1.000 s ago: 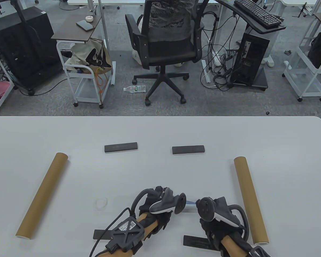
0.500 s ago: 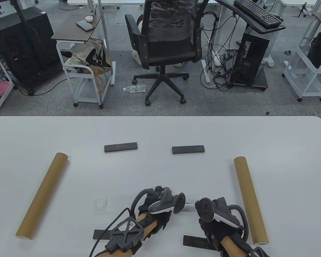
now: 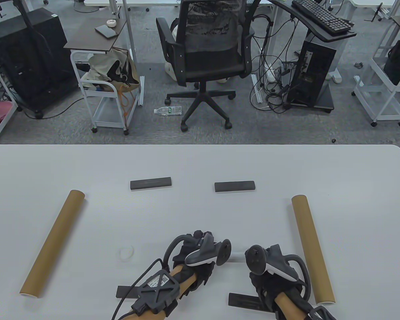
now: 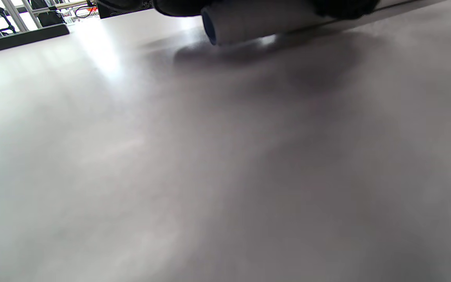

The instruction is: Roll up posters and store in mailing tubes

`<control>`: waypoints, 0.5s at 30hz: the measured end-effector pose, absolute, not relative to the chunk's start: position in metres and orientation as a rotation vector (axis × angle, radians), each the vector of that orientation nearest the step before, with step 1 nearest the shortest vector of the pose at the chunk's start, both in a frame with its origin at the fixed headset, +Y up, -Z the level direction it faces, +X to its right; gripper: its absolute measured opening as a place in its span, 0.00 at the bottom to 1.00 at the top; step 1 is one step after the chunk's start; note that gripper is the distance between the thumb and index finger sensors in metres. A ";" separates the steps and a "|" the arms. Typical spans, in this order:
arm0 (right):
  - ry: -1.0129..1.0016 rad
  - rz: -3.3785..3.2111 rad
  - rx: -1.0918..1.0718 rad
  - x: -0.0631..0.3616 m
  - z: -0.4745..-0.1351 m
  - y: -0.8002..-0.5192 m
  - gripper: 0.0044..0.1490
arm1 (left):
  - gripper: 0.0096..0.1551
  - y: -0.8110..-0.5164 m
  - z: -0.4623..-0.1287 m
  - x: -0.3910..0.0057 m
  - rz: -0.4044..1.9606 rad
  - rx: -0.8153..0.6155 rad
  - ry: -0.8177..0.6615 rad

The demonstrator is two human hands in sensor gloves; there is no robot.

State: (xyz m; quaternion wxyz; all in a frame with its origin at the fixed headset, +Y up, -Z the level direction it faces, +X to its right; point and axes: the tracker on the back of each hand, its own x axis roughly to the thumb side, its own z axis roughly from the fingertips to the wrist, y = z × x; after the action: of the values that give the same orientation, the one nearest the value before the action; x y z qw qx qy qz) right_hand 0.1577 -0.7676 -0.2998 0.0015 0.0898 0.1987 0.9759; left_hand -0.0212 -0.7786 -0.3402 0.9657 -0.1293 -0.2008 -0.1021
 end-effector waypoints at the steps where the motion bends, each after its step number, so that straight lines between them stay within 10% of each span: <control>1: 0.621 3.061 0.276 0.157 -0.301 -0.768 0.41 | 0.36 -0.779 -0.340 -0.022 -0.213 -0.268 -0.399; 15: 0.644 3.081 0.258 0.158 -0.302 -0.771 0.40 | 0.33 -0.779 -0.340 -0.020 -0.217 -0.271 -0.411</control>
State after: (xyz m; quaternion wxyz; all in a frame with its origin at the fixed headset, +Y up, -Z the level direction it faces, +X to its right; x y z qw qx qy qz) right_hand 0.1582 -0.7709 -0.3016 -0.0084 0.0817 0.2037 0.9756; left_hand -0.0203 -0.7790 -0.3398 0.9641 -0.1336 -0.2031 -0.1071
